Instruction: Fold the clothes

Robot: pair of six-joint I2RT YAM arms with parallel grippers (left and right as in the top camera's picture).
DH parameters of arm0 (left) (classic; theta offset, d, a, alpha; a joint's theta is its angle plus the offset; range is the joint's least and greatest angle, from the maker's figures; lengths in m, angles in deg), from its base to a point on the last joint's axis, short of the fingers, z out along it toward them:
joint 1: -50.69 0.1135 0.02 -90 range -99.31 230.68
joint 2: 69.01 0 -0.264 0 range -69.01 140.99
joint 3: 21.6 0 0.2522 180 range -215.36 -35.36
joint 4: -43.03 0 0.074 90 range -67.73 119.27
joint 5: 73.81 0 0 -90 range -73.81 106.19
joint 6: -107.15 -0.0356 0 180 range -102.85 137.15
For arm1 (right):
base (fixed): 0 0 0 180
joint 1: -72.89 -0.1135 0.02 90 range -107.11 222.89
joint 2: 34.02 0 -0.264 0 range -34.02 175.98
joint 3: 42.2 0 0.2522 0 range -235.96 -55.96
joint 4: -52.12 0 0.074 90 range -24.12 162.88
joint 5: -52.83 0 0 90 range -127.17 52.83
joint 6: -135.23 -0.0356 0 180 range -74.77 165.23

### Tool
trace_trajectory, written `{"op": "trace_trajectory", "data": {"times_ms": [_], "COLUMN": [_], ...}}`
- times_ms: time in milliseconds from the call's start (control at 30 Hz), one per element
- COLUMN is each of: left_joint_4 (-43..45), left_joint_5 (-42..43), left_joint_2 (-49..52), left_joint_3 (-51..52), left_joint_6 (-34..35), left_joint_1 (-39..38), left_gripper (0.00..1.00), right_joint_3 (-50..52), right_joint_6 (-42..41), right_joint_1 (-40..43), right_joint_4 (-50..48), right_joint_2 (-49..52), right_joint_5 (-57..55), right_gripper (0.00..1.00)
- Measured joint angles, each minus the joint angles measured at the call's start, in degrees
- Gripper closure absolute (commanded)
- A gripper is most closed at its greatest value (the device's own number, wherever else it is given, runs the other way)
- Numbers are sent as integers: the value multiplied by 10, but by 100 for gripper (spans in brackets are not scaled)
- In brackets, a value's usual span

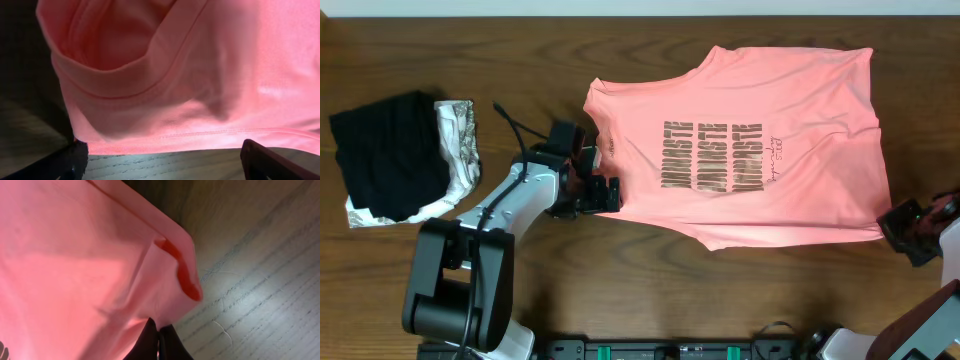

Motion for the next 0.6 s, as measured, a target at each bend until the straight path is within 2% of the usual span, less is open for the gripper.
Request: {"op": "trace_trajectory", "data": {"times_ms": [233, 600], "left_joint_4": [1, 9], "left_joint_5": [7, 82], "left_joint_2": [0, -1], "left_joint_3": [0, -2], "left_joint_6": [4, 30], "left_joint_1": [1, 7], "left_gripper": [2, 2], "right_joint_3": [0, 0], "right_joint_6": [0, 0], "right_joint_1": [0, 0], "right_joint_4": [0, 0], "right_joint_2": [0, 0], "right_joint_5": [0, 0], "right_gripper": [99, 99]}}
